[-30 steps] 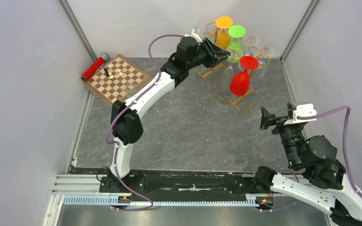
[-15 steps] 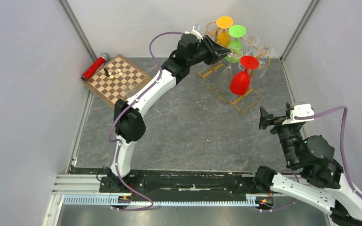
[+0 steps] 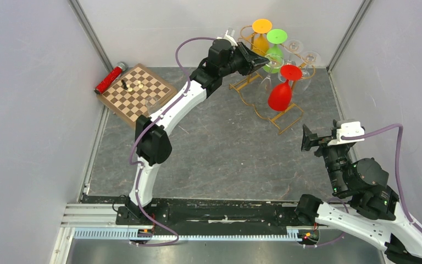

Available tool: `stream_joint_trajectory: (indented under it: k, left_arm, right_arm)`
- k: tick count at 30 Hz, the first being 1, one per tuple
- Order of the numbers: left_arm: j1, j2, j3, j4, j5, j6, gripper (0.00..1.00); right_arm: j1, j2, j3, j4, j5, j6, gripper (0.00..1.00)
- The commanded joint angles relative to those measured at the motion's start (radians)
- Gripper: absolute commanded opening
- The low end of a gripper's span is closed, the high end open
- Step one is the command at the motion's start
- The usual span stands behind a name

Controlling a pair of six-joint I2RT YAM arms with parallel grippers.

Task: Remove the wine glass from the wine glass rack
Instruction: Pick up the wine glass from the wine rack.

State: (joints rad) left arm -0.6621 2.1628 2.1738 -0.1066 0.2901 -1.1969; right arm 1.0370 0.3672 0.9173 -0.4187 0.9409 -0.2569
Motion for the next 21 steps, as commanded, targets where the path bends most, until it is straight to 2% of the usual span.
stream_joint_trajectory:
  k: [1,9,21]
  left_arm:
    - [0.006,0.018,0.069,0.018,0.012,-0.03,0.18]
    - [0.008,0.022,0.086,0.015,0.015,-0.027,0.02]
    - [0.013,0.005,0.079,0.039,0.049,-0.043,0.02]
  right_arm:
    - [0.003,-0.01,-0.015,0.032,0.015,-0.013,0.86]
    - [0.003,-0.02,-0.026,0.04,0.019,-0.017,0.86]
    - [0.004,-0.027,-0.027,0.042,0.017,-0.013,0.86]
